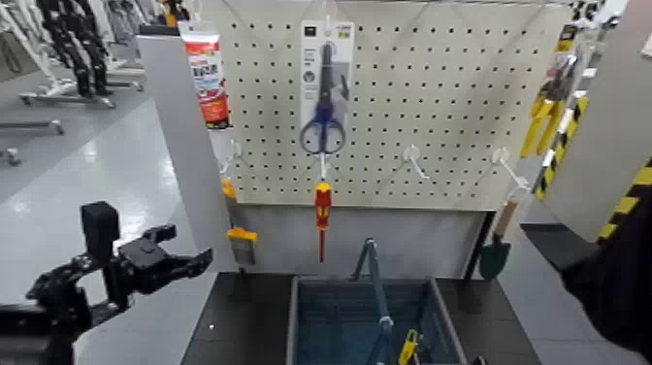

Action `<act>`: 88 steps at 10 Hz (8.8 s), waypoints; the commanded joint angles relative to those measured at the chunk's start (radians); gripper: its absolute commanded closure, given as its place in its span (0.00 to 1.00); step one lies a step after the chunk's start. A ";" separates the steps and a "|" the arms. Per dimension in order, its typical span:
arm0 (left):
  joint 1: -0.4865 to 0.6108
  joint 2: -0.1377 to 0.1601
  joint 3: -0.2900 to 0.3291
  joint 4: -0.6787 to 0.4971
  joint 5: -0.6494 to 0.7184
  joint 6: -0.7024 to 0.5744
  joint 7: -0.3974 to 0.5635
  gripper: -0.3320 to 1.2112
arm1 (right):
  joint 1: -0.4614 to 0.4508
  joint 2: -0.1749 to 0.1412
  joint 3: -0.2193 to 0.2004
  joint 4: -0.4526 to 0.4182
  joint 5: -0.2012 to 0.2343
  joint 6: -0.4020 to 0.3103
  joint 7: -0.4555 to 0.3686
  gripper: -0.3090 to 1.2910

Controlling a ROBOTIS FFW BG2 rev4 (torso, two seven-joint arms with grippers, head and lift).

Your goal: Put the yellow paint brush into the crate.

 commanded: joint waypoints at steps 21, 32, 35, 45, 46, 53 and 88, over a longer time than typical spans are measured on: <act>-0.414 0.038 -0.354 0.418 0.105 -0.069 -0.107 0.96 | -0.017 -0.009 0.014 0.014 -0.006 -0.003 0.006 0.28; -0.225 0.003 -0.185 0.107 0.091 0.008 -0.081 0.96 | -0.014 -0.009 0.011 0.011 -0.007 -0.002 0.006 0.28; -0.161 -0.016 -0.141 -0.039 0.091 0.063 -0.064 0.96 | -0.014 -0.008 0.009 0.009 -0.007 -0.002 0.006 0.28; -0.078 -0.065 -0.280 -0.094 0.406 0.087 0.009 0.98 | -0.014 -0.002 0.014 0.014 -0.009 -0.003 0.006 0.28; -0.080 -0.068 -0.297 -0.064 0.419 0.063 0.013 0.98 | -0.016 -0.002 0.016 0.015 -0.009 -0.005 0.006 0.28; -0.135 -0.102 -0.510 0.199 0.511 -0.015 0.017 0.98 | -0.020 0.000 0.020 0.025 -0.017 -0.014 0.006 0.28; 0.407 -0.180 -0.217 -0.185 -0.139 -0.423 0.707 0.28 | -0.008 0.005 0.003 0.023 0.022 -0.068 -0.015 0.27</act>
